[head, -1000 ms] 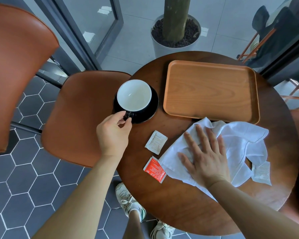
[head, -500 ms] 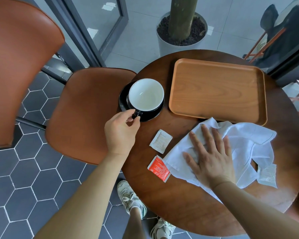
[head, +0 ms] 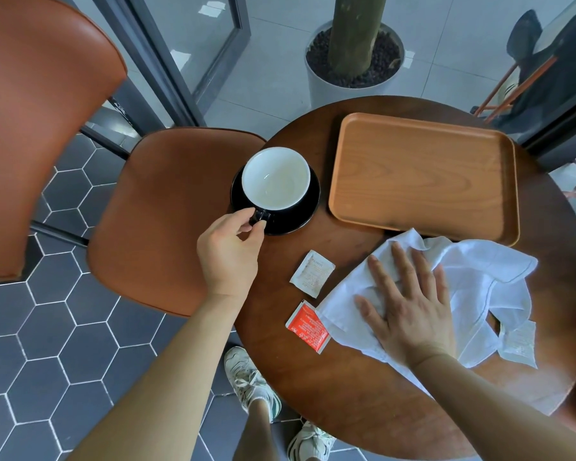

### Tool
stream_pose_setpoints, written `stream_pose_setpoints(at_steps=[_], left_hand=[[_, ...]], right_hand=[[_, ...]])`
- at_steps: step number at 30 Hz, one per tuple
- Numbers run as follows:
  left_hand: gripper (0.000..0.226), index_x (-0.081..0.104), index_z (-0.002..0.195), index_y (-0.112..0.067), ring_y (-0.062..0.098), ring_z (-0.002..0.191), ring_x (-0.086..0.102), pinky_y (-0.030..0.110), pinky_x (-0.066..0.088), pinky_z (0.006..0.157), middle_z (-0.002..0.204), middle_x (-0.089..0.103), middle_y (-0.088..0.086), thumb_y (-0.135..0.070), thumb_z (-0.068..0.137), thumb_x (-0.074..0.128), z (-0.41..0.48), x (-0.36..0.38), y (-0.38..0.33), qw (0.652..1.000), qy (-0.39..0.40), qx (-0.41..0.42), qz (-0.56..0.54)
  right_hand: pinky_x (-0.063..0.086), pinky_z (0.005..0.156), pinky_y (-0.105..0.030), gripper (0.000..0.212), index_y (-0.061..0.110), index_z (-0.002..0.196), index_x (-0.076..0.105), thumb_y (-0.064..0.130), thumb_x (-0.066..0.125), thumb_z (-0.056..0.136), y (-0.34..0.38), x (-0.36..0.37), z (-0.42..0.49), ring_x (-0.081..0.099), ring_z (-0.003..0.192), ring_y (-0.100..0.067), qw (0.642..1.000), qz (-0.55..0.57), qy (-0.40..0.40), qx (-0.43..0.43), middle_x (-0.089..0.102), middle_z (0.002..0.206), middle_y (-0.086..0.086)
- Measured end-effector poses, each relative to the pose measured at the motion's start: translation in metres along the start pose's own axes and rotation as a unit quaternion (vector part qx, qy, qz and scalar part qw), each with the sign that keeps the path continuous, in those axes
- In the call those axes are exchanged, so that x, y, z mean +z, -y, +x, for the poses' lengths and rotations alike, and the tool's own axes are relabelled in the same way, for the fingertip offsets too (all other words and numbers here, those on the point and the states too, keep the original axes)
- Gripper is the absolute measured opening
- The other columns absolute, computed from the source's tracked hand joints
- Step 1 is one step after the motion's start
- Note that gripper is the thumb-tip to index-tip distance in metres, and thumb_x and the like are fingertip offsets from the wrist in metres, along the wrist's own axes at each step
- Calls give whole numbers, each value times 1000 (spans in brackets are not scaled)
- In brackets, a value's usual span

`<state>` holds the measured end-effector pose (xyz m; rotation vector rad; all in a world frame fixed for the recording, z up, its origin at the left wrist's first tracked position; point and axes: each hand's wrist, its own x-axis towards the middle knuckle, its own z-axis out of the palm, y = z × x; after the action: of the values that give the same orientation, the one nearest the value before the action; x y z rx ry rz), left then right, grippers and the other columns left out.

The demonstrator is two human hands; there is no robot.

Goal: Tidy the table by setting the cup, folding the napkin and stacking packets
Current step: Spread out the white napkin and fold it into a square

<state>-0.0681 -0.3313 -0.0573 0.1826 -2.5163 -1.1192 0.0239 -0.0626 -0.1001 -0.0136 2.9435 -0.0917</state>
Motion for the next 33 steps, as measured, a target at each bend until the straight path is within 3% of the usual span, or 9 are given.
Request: stream_pose_setpoints(at_steps=[12,26,33], left_hand=[[23,76,106,-3,20,76,72,30,60,70,91,76,8,-10,84,79,-1,-1,5,1000,5,2,-1],[23,76,105,-1,24,74,71,43,61,70,89,75,11,-9,84,79,-3,-1,5,1000,6,3,1],[30,71,113,-4,20,85,69,34,58,76,100,71,10,-16,87,77,-8,-3,6,999,13,23,29]], right_hand=[[15,121,-58,71,40,157,18,74,16,94,0,-1,-1,7,155,-30,1000,7,-1,0,11,168,0],[15,121,-59,72,39,157,20,74,15,94,1,-1,0,8,154,-31,1000,5,-1,-2,11,168,-1],[14,121,-58,72,40,157,18,74,16,94,0,0,0,6,155,-30,1000,1,-3,-2,10,168,-1]])
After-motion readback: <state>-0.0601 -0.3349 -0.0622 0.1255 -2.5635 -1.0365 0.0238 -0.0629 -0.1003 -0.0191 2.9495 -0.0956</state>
